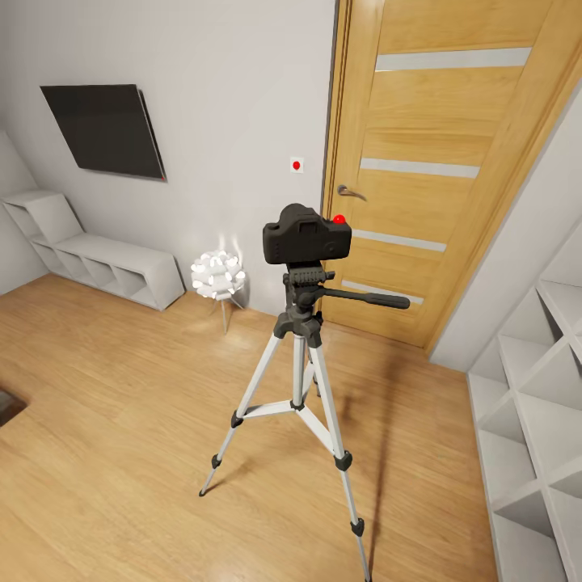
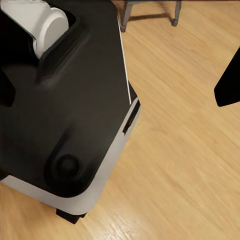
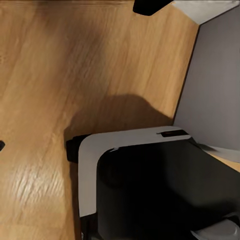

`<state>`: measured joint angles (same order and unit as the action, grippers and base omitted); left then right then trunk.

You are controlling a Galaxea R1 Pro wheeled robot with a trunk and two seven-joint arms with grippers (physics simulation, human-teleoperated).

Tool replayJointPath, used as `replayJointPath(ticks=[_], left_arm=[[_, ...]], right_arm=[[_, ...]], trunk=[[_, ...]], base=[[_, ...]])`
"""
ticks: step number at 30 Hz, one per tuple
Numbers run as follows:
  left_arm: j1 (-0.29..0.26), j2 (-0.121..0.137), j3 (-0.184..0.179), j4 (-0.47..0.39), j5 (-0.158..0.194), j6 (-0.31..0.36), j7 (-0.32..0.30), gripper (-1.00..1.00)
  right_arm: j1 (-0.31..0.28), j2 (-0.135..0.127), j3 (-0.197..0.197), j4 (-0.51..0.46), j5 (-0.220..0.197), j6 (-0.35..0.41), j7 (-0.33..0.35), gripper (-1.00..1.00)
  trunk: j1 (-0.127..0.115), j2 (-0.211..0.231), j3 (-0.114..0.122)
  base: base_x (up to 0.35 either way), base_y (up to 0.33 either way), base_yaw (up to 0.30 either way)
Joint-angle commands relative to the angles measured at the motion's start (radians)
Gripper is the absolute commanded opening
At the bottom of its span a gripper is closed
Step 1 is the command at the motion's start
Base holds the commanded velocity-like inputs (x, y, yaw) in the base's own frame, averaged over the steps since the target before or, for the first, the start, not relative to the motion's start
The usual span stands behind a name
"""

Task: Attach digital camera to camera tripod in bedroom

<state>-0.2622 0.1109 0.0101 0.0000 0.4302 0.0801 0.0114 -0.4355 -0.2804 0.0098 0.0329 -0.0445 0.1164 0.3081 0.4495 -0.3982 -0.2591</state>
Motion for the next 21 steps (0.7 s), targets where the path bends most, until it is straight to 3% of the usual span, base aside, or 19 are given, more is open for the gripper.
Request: replayJointPath(ticks=[1,8,9,21], left_arm=[[0.001,-0.001,0.001,0.0,0.005,0.003,0.001,1.0],[0.003,-0.008,0.0,-0.001,0.004,0.002,0.001,1.0],[0.003,-0.009,-0.001,-0.001,0.003,0.002,0.001,1.0],[0.003,-0.007,-0.001,-0.011,-0.007,0.002,0.002,1.0]], right_arm=[[0.006,0.001,0.001,0.002,-0.003,-0.009,-0.01,1.0],[0.076,0.028,0.001,0.002,-0.002,-0.075,-0.102,1.0],[0.087,0.032,0.001,0.002,-0.003,-0.084,-0.143,1.0],[0.096,0.039,0.001,0.002,-0.005,-0.094,-0.175,1.0]], trunk=[[0.001,-0.002,-0.002],[0.001,-0.002,-0.001],[0.001,-0.002,-0.001],[0.001,-0.002,0.015]], base=[[0.0,0.0,0.0],[0.0,0.0,0.0],[0.0,0.0,0.0],[0.0,0.0,0.0]])
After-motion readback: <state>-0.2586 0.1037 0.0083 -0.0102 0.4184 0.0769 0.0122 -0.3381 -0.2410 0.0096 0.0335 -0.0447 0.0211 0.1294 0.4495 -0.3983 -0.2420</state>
